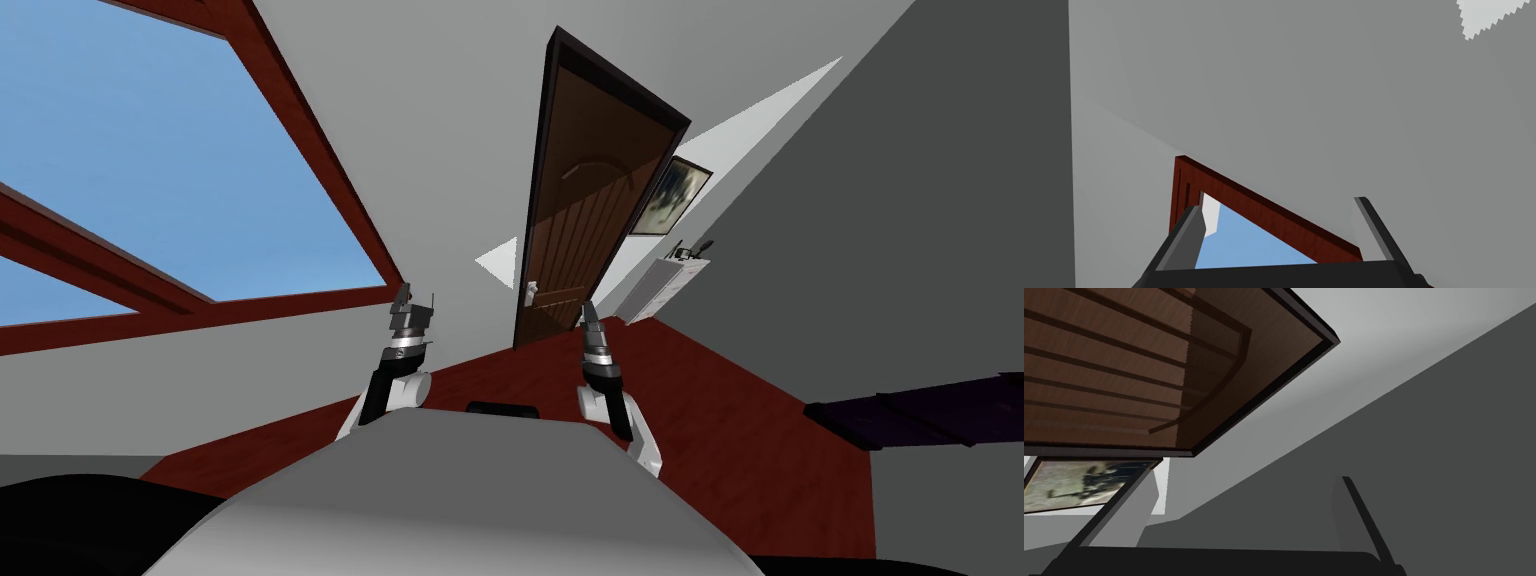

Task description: Pull the door open

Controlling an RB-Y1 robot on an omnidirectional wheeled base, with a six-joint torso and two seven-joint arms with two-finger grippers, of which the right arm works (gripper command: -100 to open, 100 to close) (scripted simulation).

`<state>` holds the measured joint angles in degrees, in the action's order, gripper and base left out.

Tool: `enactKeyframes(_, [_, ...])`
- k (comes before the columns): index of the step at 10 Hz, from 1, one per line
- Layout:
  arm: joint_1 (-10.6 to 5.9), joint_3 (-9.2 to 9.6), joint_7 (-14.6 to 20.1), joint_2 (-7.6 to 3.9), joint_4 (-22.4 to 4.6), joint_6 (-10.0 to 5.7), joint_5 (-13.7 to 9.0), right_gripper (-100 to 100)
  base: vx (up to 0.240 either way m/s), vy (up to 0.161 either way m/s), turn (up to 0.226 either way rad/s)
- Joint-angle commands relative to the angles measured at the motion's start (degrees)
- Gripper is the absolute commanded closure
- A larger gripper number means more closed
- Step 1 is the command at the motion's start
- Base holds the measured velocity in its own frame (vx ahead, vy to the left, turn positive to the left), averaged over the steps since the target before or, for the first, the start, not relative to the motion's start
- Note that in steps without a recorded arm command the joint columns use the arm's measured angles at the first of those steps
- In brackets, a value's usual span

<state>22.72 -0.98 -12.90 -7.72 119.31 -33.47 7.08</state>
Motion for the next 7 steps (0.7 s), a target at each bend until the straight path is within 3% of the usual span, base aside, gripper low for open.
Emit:
enactKeyframes(1, [-0.71,0.25,-1.1,-0.10,-1.8,-0.07,0.8,-100,0.069,-0.006,0.005])
enactKeyframes(7, [-5.05,1.33,-8.7,-2.88,-12.8,1.05,8.1,-100,0.091,-0.012,0.019])
